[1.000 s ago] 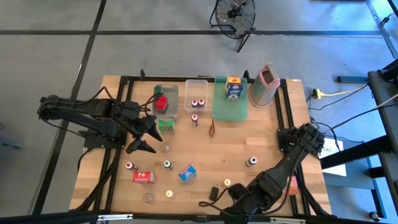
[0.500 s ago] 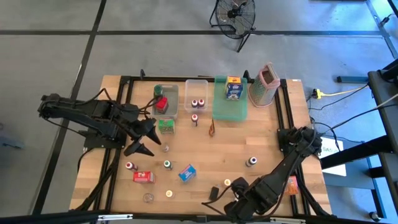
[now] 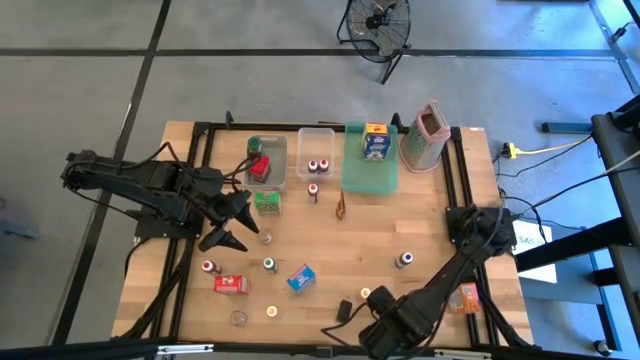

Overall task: Pick & Place Kitchen Items
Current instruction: Put the white seasoning bottle into the gray bin

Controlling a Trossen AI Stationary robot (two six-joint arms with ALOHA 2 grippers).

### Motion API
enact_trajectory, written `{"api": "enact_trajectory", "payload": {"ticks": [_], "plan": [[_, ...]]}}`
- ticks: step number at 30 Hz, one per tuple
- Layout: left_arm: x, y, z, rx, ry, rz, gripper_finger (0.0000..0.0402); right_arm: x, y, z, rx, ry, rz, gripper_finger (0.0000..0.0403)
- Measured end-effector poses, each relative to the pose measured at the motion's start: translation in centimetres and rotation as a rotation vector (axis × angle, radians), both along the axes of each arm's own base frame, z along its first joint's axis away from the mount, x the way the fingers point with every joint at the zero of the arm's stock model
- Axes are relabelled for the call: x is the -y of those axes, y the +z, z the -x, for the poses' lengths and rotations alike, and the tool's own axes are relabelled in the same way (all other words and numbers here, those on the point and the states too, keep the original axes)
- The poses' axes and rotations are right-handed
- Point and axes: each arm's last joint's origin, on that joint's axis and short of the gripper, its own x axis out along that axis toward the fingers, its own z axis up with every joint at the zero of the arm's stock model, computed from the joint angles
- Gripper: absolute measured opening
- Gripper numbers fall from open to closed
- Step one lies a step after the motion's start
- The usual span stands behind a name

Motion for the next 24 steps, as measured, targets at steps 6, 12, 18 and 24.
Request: {"api": "enact_trajectory", "payload": {"ticks": [6,12,18,24], "plan": [[0.0,0.0,0.0,0.002,0.0,0.0,0.0287,-0.2,-0.8,-0.3,-0.006,0.027,0.008,0.0254],[-0.1,0.0,0.0,0.005,0.023,-0.013,0.0286,-0.3,-1.0,-0.4,-0.002,0.026,0.008,0.0254],[-0.2,0.0,-0.1,0.001,0.059,-0.02,0.0287,-0.6,-0.9,-0.3,0.009,0.032,-0.007,0.0254],[-0.2,0.0,-0.1,0.001,0.059,-0.02,0.0287,-1.4,-1.0,0.4,0.041,-0.003,0.018,0.0254]]}}
